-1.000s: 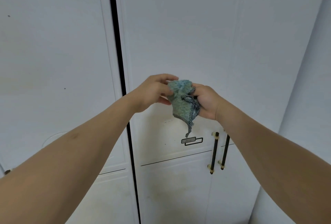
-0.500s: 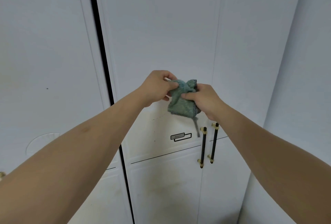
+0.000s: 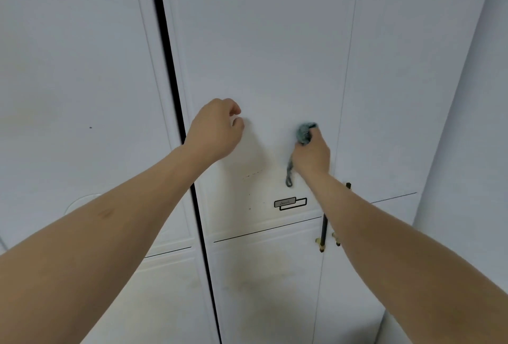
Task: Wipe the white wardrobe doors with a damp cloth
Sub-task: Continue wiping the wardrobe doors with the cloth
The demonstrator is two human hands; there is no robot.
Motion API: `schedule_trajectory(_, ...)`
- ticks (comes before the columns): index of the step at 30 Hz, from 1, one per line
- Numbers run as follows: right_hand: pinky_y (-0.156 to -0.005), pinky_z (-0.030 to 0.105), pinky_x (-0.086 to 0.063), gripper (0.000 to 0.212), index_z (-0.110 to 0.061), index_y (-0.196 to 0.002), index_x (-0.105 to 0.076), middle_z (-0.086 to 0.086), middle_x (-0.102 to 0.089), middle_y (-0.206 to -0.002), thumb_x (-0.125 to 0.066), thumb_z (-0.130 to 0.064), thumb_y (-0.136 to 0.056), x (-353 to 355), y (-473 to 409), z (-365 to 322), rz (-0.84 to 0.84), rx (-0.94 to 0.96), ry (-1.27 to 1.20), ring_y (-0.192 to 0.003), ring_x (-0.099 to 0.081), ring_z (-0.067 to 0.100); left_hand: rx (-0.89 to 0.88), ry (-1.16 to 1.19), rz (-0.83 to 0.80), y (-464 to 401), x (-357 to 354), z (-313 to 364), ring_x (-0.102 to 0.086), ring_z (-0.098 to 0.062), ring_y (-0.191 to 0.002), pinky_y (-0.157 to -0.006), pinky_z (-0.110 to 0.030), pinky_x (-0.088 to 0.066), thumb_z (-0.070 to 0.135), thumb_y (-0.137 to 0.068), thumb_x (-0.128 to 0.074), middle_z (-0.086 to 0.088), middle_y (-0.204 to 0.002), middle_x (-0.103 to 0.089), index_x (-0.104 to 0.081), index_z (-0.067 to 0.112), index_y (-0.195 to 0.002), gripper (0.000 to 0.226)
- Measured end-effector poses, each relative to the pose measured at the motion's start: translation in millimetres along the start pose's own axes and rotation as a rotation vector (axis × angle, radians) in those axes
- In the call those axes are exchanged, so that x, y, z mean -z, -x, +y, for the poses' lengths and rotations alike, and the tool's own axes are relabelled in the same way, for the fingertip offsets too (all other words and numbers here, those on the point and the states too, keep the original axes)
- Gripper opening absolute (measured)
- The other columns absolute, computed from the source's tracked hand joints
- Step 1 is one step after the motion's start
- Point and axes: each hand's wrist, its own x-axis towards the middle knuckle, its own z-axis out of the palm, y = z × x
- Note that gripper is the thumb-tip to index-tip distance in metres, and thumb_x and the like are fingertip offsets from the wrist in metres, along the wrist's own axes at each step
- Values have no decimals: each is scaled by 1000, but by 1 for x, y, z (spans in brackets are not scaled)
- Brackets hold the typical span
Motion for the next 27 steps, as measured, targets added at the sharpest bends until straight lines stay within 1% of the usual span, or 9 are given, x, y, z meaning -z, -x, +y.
schedule_trajectory(2,-71,33,-47,29,-19,-108,-56,4,-64,-101,-49,-3,-85,-36,27,-11,-50,122,-21,-91,-62,28,-64,-63,28,5,4,-9,-56,-22,-116,-89,-30,-45,20,-97,-52,-4,-125,-61,-64,11,-124,31)
schedule_trajectory(6,-78,40,-51,47,-14,-125,-58,10,-59,-113,-55,-1,-80,-79,60,-36,-157,410,95,-98,-57,31,-158,-120,59,11,9,-23,-47,-27,-124,-96,-32,-44,5,-91,-50,-8,-132,-55,-63,8,-124,35)
schedule_trajectory(8,-76,41,-52,51,-14,-130,-58,11,-58,-114,-58,-1,-80,-84,64,-42,-222,546,150,-97,-58,33,-174,-160,80,11,8,-26,-41,-31,-133,-105,-39,-42,-1,-86,-51,-13,-141,-49,-62,7,-127,43)
schedule_trajectory(11,-73,39,-52,60,-19,-138,-55,8,-56,-116,-59,-4,-80,-75,54,-34,-289,648,236,-99,-57,33,-254,-312,113,6,1,-25,-28,-43,-146,-117,-53,-29,-3,-77,-54,-24,-155,-35,-60,9,-133,59)
schedule_trajectory(13,-77,37,-50,63,-18,-138,-55,10,-55,-115,-58,0,-78,-59,39,-23,-237,616,221,-100,-57,33,-269,-382,91,2,-5,-24,-20,-46,-149,-119,-58,-22,-4,-73,-54,-27,-159,-27,-55,11,-138,67)
schedule_trajectory(17,-82,35,-47,63,-18,-139,-52,13,-53,-119,-55,4,-80,-16,-9,5,-83,432,216,-102,-57,34,-221,-461,53,0,-14,-23,-7,-42,-152,-124,-55,-11,-5,-71,-54,-23,-164,-13,-45,15,-145,77)
schedule_trajectory(20,-87,46,-53,57,-26,-138,-45,10,-50,-118,-52,-6,-86,15,-48,28,53,219,140,-101,-58,33,-207,-457,41,1,-15,-26,0,-38,-154,-125,-50,-6,-5,-71,-55,-19,-166,-5,-41,15,-146,79)
schedule_trajectory(24,-89,44,-49,67,-29,-154,-23,12,-46,-131,-46,-13,-93,26,-64,37,171,-12,45,-109,-54,32,-260,-396,94,1,-13,-36,-11,-38,-153,-125,-51,-13,-11,-70,-50,-20,-164,-17,-46,9,-145,78)
schedule_trajectory(27,-91,48,-51,63,-25,-154,-26,13,-49,-132,-47,-15,-95,4,-46,16,236,14,52,-113,-56,37,-316,-334,171,0,-7,-49,-26,-41,-149,-121,-54,-24,-18,-69,-42,-23,-158,-32,-49,1,-143,77)
